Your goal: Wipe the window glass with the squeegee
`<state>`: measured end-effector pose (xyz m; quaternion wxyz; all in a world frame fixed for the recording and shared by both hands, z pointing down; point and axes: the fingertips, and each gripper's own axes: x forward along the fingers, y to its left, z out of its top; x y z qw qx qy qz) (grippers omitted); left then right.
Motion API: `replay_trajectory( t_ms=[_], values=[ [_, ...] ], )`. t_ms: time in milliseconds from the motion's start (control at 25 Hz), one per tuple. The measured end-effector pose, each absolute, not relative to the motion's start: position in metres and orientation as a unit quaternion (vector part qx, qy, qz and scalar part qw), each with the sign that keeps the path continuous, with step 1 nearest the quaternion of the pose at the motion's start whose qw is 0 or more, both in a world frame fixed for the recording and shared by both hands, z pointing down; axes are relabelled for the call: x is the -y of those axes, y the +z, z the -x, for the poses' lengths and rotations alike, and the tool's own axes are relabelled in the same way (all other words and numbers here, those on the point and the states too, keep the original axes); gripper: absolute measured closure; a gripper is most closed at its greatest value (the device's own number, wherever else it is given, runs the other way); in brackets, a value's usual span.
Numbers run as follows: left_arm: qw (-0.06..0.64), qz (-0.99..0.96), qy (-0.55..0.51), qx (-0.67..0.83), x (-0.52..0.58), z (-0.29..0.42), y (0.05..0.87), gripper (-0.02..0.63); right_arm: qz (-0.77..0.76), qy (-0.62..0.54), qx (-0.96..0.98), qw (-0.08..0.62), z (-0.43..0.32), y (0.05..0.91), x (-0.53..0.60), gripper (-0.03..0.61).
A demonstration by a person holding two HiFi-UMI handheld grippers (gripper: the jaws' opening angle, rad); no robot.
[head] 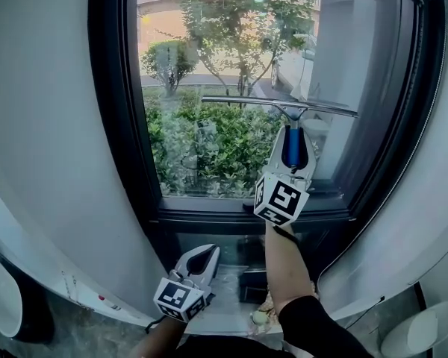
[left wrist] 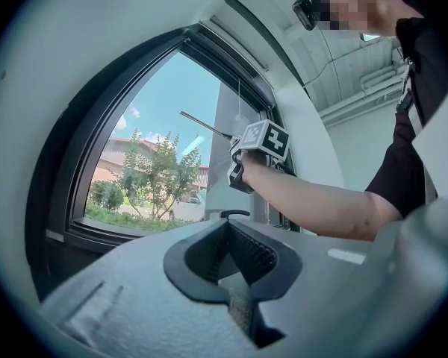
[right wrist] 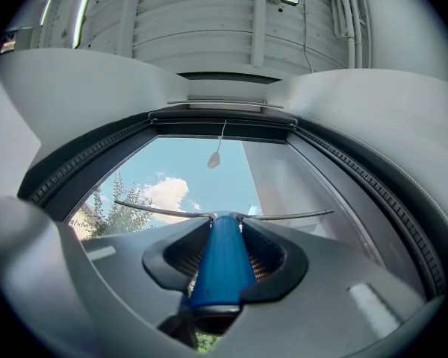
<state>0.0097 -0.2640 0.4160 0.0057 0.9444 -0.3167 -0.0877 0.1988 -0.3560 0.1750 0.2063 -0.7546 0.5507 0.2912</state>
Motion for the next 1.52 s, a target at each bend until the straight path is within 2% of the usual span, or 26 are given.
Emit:
replay_trajectory(
  t_ms=[1520],
  values=[
    [0.031, -0.948, -0.069, 0.309, 0.254, -0.015, 0.436, 0.614, 0.767, 0.244, -0.568, 0.174, -0.198, 0.24, 0.353, 0.449]
  ],
)
